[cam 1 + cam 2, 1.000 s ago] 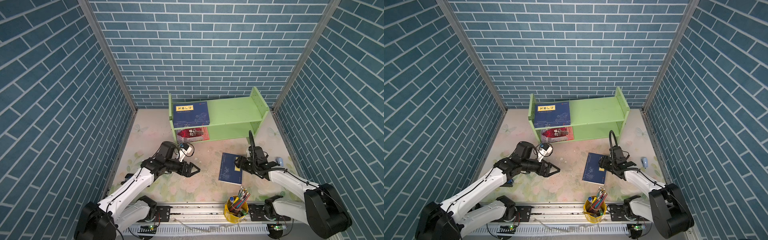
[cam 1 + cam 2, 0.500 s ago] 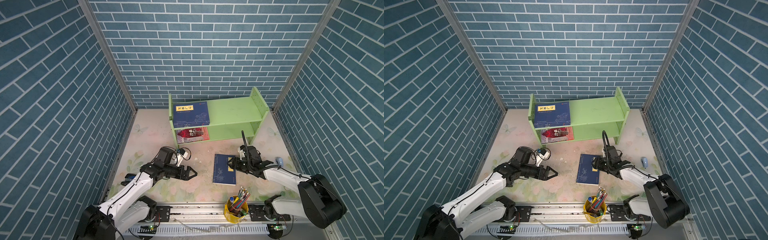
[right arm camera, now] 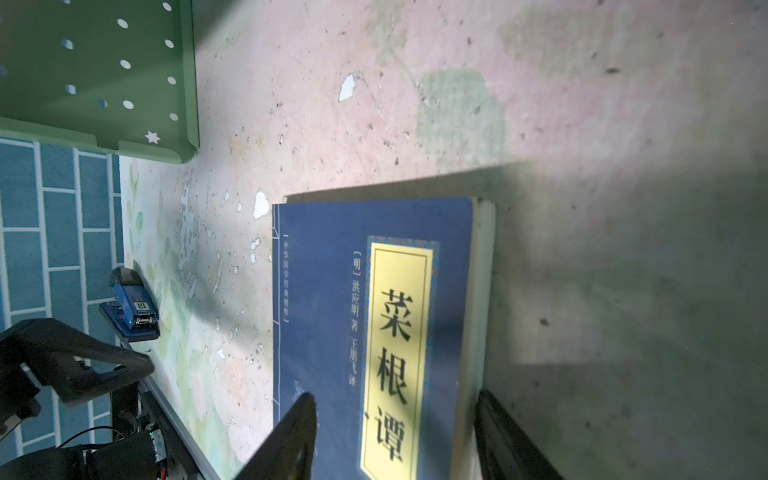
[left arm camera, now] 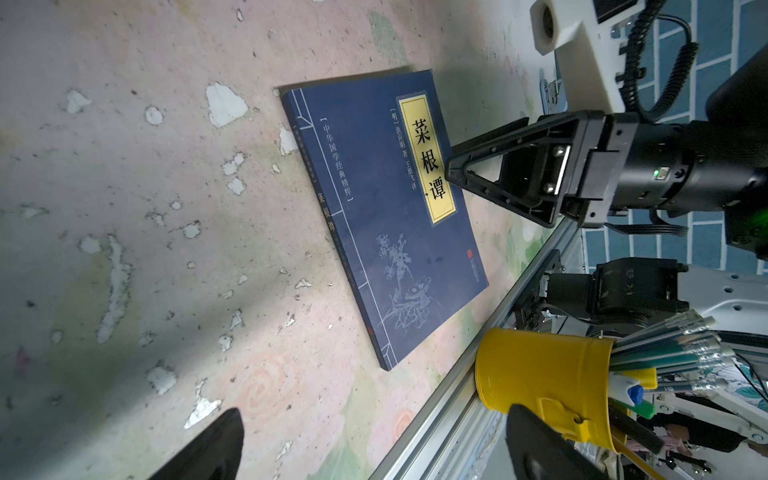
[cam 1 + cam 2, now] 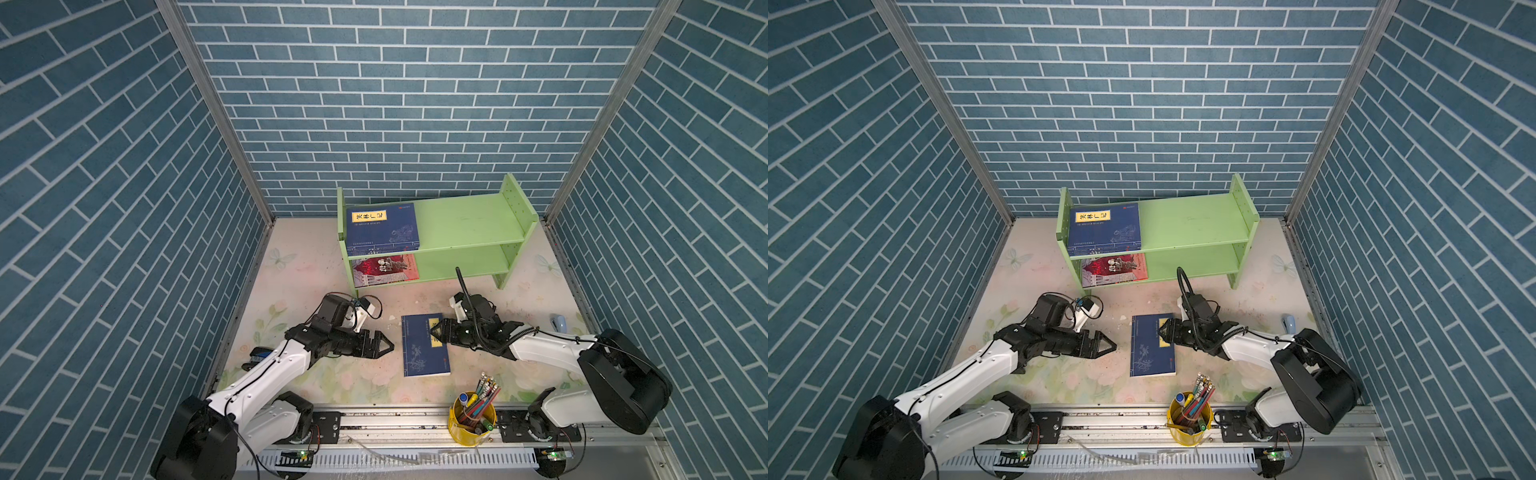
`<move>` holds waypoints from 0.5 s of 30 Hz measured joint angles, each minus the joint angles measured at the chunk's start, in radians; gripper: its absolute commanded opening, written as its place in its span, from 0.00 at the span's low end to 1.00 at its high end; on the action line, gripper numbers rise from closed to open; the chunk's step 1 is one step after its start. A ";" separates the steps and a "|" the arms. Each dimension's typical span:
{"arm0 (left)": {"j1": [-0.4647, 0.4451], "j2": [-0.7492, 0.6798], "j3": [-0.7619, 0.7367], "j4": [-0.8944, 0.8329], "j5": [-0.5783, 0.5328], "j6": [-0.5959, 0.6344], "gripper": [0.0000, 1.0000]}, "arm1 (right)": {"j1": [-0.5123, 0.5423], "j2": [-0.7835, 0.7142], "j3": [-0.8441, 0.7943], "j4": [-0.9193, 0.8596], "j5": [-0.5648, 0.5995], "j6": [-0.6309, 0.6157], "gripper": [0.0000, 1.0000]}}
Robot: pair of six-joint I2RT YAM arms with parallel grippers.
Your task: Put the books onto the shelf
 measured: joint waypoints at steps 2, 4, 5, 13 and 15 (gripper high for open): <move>0.000 0.019 -0.004 0.013 0.000 -0.001 0.99 | 0.000 -0.021 0.000 -0.018 0.006 0.000 0.61; 0.000 0.031 -0.011 0.025 0.001 -0.002 0.98 | 0.000 -0.050 -0.001 -0.039 0.008 0.000 0.61; 0.000 0.035 -0.015 0.030 0.002 -0.001 0.98 | 0.000 -0.062 -0.001 -0.047 0.007 0.000 0.60; 0.000 0.090 -0.024 0.066 0.003 -0.015 0.95 | 0.000 -0.101 -0.042 -0.102 -0.005 0.000 0.59; 0.000 0.099 -0.024 0.067 0.000 -0.020 0.95 | 0.000 -0.101 -0.050 -0.110 -0.005 0.000 0.58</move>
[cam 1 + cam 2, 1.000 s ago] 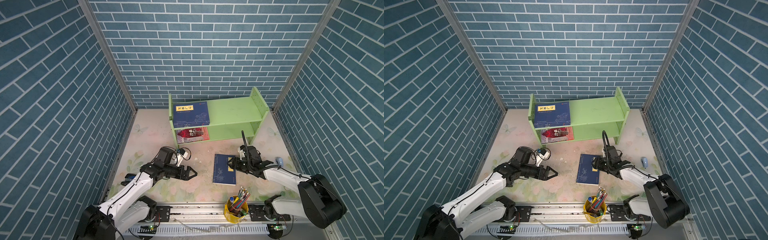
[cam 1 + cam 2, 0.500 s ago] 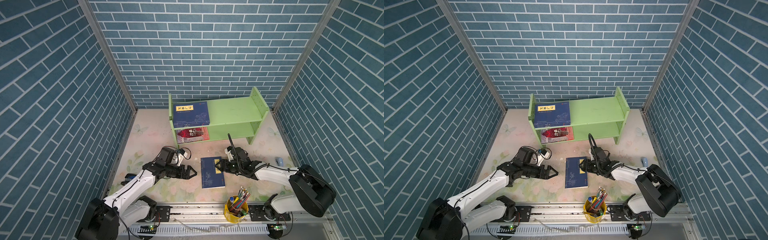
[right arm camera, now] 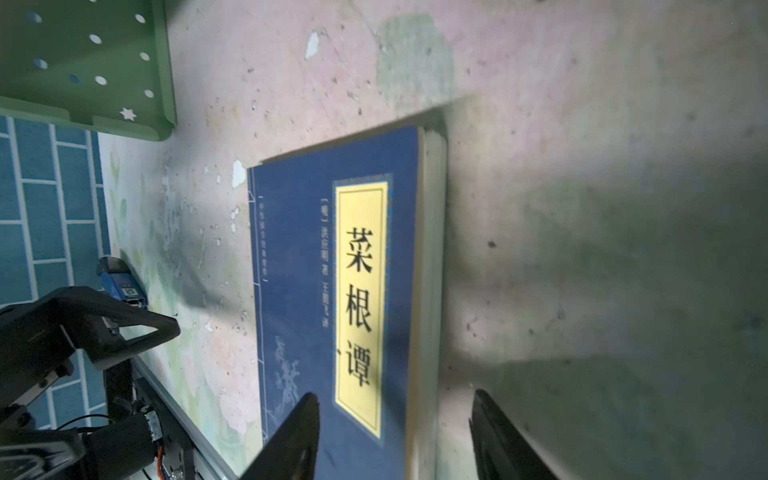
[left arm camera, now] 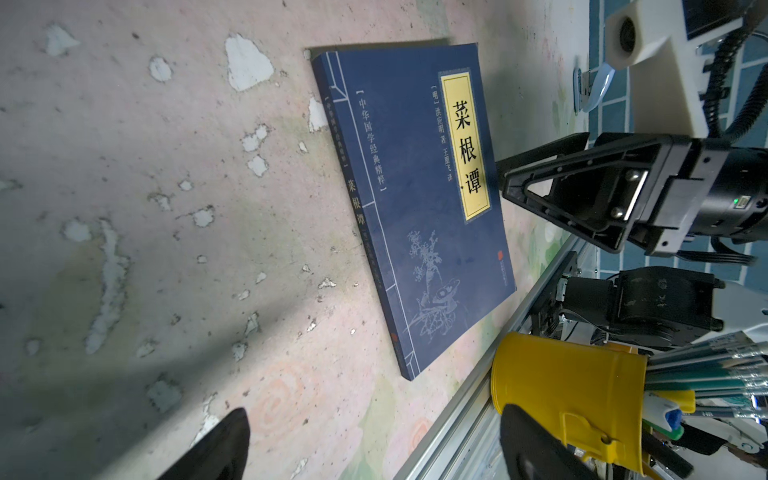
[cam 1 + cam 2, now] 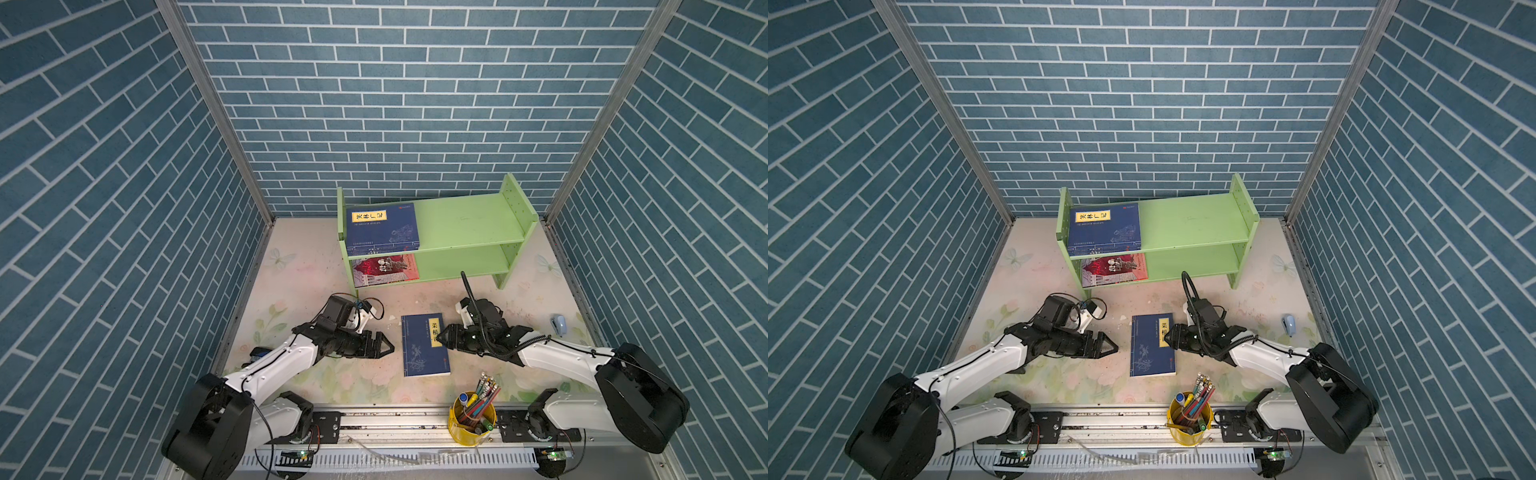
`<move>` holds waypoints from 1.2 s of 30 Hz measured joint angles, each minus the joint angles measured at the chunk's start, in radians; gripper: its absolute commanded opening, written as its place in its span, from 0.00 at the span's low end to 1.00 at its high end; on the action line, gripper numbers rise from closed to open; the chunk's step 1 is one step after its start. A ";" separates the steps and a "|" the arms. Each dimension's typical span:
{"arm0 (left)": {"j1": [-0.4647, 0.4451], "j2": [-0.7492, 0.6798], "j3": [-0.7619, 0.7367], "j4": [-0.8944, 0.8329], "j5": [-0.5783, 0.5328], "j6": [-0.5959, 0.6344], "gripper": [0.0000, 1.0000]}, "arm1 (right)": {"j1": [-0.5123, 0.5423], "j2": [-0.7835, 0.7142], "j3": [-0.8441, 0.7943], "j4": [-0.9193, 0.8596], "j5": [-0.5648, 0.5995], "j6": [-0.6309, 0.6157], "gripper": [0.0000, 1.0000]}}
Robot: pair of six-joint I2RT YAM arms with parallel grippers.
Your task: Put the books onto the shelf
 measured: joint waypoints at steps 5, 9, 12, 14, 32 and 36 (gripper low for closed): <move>0.000 0.019 0.000 0.002 -0.004 -0.004 0.95 | 0.002 0.023 -0.005 0.025 -0.013 0.011 0.57; 0.000 0.038 0.000 0.011 -0.004 -0.003 0.94 | 0.008 0.052 -0.004 0.070 -0.039 0.023 0.54; 0.000 0.052 0.000 0.023 -0.004 -0.003 0.94 | 0.019 0.079 0.005 0.096 -0.062 0.026 0.52; 0.000 0.056 -0.004 0.034 -0.004 -0.003 0.94 | 0.030 0.096 0.012 0.108 -0.074 0.026 0.51; -0.001 0.139 -0.013 0.079 0.016 -0.003 0.81 | 0.117 0.226 0.069 0.216 -0.161 0.061 0.48; -0.010 0.162 -0.010 0.097 0.030 -0.009 0.78 | 0.118 0.241 0.076 0.229 -0.161 0.072 0.47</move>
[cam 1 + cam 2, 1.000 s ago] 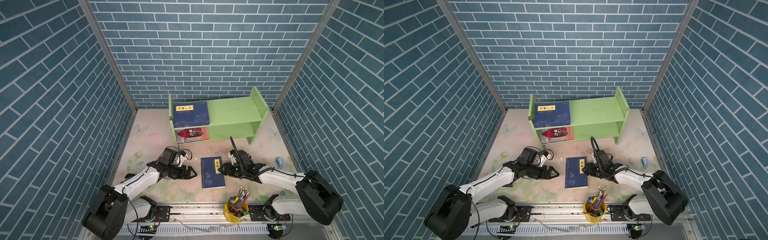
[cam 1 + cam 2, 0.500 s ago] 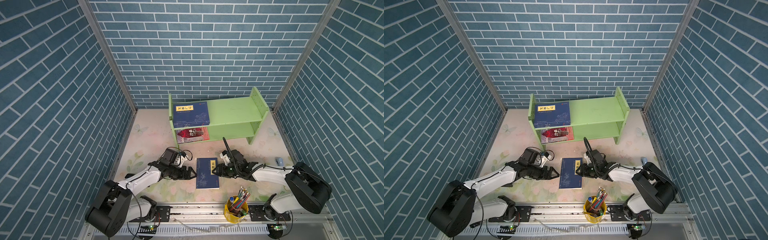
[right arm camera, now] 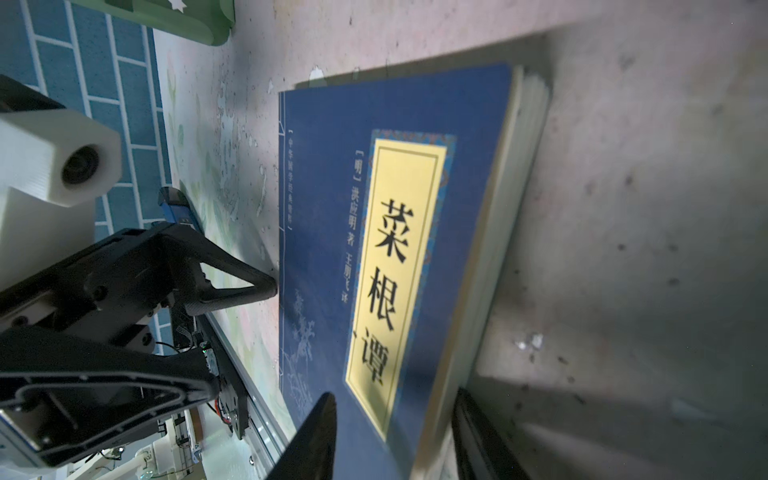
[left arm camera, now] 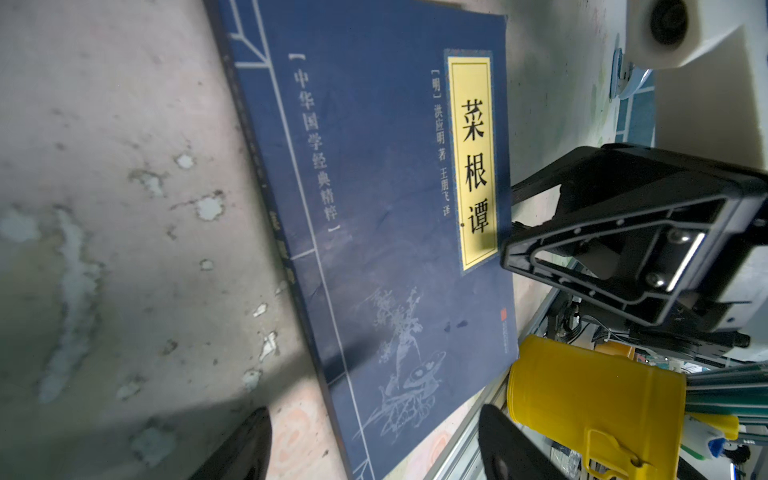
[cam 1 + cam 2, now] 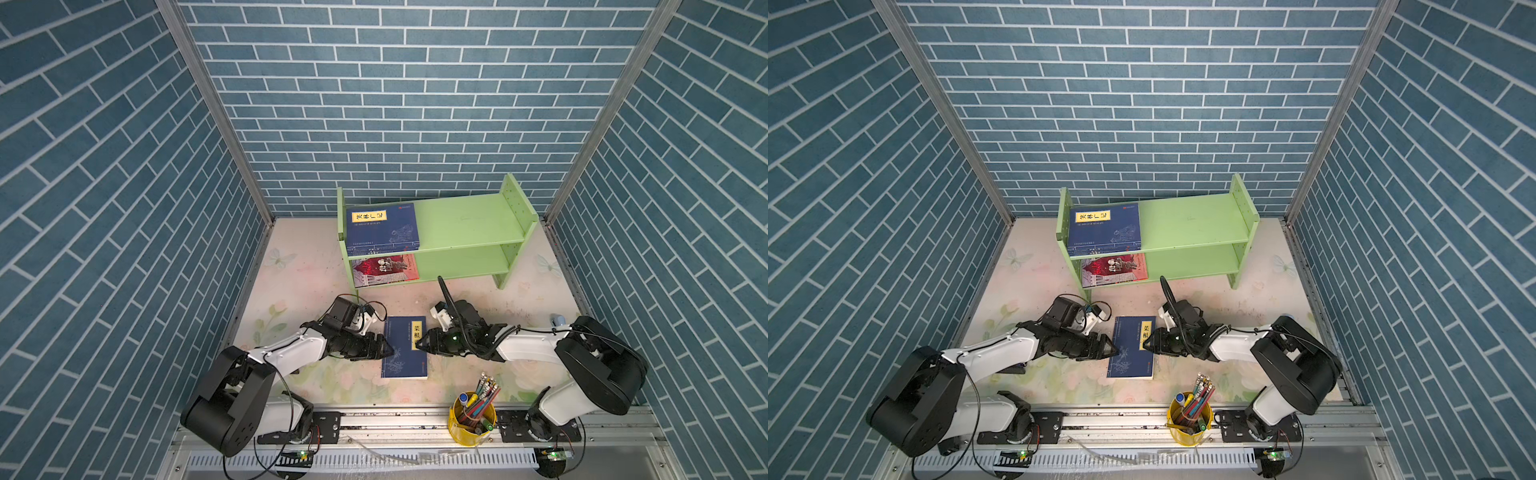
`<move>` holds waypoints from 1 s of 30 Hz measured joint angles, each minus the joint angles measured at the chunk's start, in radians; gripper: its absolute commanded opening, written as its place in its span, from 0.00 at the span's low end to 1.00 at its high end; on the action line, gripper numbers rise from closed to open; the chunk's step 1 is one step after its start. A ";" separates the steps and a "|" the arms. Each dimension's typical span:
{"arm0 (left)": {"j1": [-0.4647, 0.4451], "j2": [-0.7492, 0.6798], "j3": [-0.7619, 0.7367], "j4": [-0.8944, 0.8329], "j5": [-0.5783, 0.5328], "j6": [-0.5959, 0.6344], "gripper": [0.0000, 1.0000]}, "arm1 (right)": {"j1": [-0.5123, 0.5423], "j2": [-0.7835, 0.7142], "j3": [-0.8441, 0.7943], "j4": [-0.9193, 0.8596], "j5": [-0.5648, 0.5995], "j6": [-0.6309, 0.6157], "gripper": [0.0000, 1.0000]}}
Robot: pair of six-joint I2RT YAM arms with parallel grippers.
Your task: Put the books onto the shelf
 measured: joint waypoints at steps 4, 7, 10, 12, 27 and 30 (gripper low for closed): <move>-0.005 0.030 0.010 0.020 0.021 -0.009 0.78 | 0.001 0.012 0.002 0.023 0.001 0.014 0.46; -0.010 0.048 0.017 0.034 0.035 -0.018 0.76 | 0.001 0.019 0.002 0.036 0.000 0.031 0.44; -0.019 0.058 0.021 0.042 0.041 -0.025 0.75 | 0.001 0.022 0.002 0.042 -0.002 0.042 0.43; -0.025 0.059 0.022 0.042 0.040 -0.031 0.75 | 0.001 0.022 0.002 0.043 -0.002 0.049 0.42; -0.033 0.052 0.022 0.033 0.029 -0.032 0.75 | 0.000 0.017 -0.002 0.044 -0.002 0.111 0.26; -0.033 0.052 0.022 0.033 0.029 -0.032 0.75 | 0.000 0.017 -0.002 0.044 -0.003 0.121 0.22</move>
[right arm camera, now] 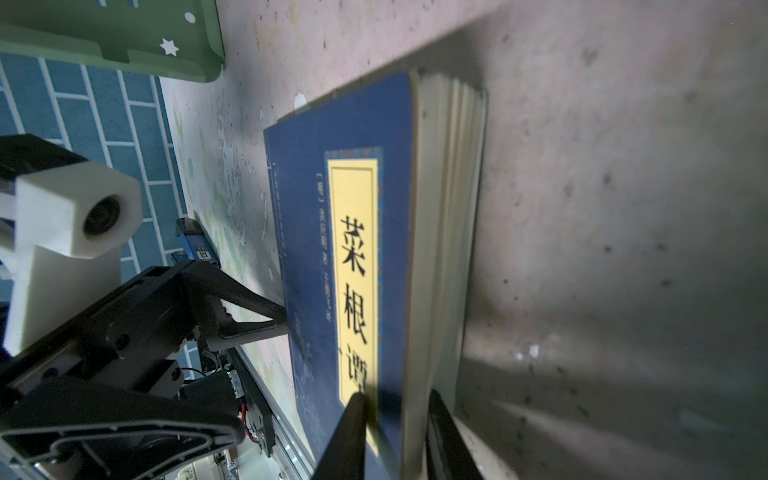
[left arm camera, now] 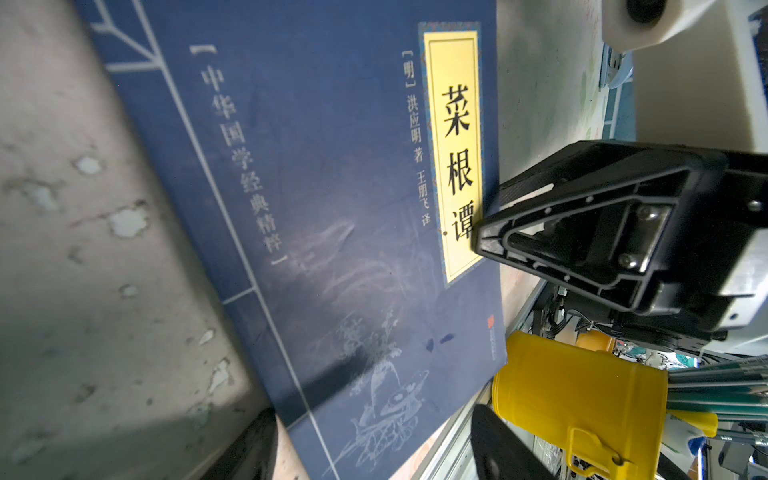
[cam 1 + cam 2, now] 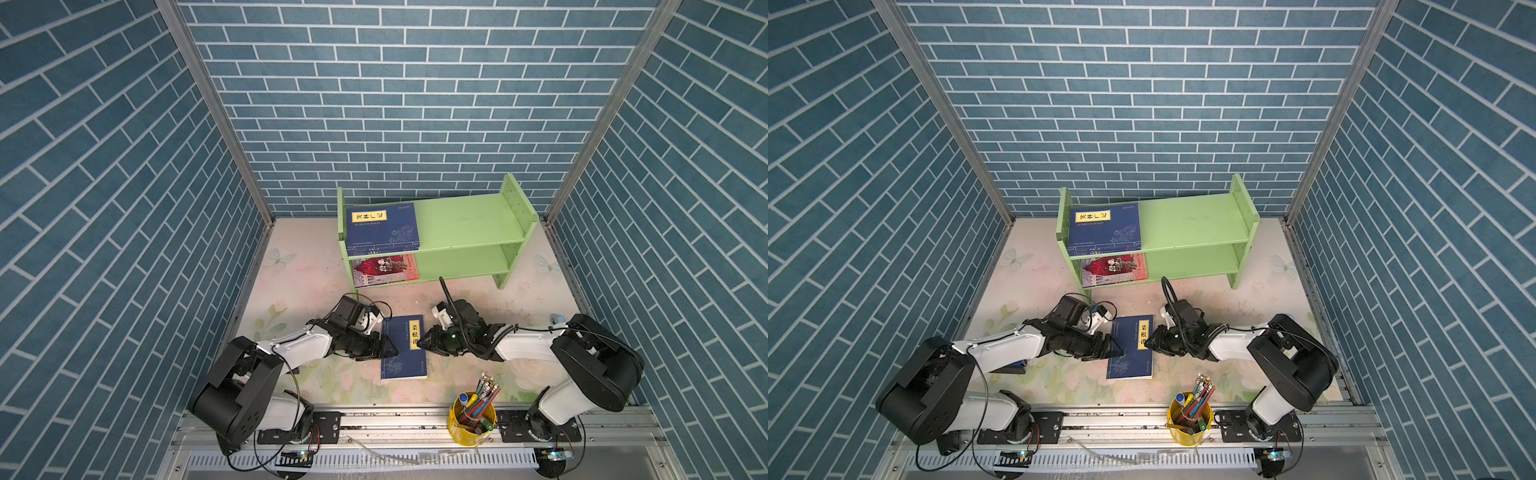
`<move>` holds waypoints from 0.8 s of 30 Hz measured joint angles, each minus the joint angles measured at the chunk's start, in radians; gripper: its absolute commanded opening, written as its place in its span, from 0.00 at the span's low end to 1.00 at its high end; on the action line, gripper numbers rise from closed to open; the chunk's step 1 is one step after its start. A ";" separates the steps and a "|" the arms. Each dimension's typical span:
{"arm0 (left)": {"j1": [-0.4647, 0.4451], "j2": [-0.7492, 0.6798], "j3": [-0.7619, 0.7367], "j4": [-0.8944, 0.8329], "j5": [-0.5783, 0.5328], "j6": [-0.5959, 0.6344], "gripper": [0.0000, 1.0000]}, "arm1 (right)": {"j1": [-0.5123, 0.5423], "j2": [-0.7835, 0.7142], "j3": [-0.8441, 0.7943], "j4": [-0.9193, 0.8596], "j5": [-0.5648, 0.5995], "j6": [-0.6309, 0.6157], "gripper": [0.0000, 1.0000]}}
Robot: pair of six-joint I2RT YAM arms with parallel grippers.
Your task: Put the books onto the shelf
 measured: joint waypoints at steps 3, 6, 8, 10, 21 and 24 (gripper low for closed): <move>0.000 -0.002 0.000 0.000 -0.001 0.000 0.76 | 0.000 0.000 0.000 0.000 0.000 0.009 0.17; -0.001 -0.004 0.000 -0.002 -0.003 0.000 0.76 | 0.000 0.000 0.000 0.000 0.000 0.014 0.12; -0.002 -0.005 0.000 -0.003 -0.003 0.000 0.77 | 0.000 0.000 0.000 0.002 -0.002 0.016 0.09; -0.002 -0.011 0.000 -0.005 -0.007 0.000 0.79 | 0.000 -0.003 0.000 0.007 -0.006 0.016 0.01; 0.011 -0.087 0.000 -0.061 -0.009 0.029 0.81 | 0.001 -0.062 0.000 0.001 -0.027 0.016 0.00; 0.033 -0.125 0.002 -0.079 -0.002 0.035 0.77 | -0.004 -0.102 0.000 -0.021 -0.034 0.016 0.00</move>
